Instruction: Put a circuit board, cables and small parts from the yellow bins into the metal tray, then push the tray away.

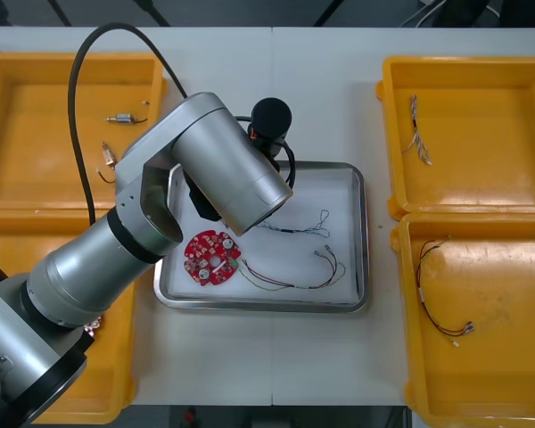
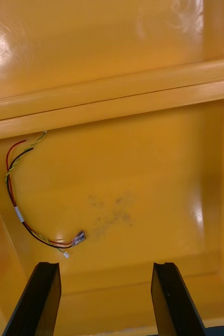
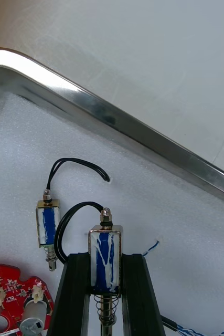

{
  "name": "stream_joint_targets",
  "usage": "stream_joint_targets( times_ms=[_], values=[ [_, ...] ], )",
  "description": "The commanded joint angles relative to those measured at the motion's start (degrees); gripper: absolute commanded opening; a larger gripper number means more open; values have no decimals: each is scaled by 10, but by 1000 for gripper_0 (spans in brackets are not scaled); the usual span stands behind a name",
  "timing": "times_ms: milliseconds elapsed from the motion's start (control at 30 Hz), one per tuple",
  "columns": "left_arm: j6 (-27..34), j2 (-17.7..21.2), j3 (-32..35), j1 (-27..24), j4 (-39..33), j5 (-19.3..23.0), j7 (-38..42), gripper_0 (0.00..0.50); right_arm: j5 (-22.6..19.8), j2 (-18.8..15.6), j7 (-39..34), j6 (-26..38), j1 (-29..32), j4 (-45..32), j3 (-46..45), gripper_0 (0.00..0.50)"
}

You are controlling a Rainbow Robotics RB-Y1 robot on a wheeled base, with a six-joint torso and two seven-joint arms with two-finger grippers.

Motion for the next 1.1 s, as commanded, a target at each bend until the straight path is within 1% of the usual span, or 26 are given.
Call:
stream_joint_targets(
  times_ms=[33,167,367,567,700,733,833,867,900,933,967,1000,1033,1100],
  values=[
    [0,-15,-13,7,7,-9,46,4,4,-22,5,-1,8,-12,-16,500],
    [-1,-15,-19,7,17,-11,45,2,4,-22,5,-1,8,-12,-16,500],
    [-30,-15,-40,8,40,-23,48,1,4,-22,5,-1,8,-12,-16,500],
    [-44,-15,-41,9,45,-22,49,3,4,-22,5,-1,8,-12,-16,500],
    [-44,-15,-40,9,45,-23,48,18,4,-22,5,-1,8,-12,-16,500],
    [-44,-15,-41,9,45,-23,48,55,4,-22,5,-1,8,-12,-16,500],
    [-45,-15,-41,9,45,-24,50,262,4,-22,5,-1,8,-12,-16,500],
    [-46,-15,-41,9,45,-24,50,347,4,-22,5,-1,8,-12,-16,500],
    [-48,-15,-41,9,45,-24,50,373,4,-22,5,-1,8,-12,-16,500],
    [-48,-15,-41,8,45,-25,50,410,4,-22,5,-1,8,-12,-16,500],
    [-48,-15,-41,8,45,-25,50,432,4,-22,5,-1,8,-12,-16,500],
    [-48,-14,-41,9,43,-26,50,478,4,-22,5,-1,8,-12,-16,500],
    [-48,-14,-41,9,41,-26,51,500,4,-22,5,-1,8,-12,-16,500],
    [-46,-10,-41,9,32,-26,51,500,4,-22,5,-1,8,-12,-16,500]
  ],
)
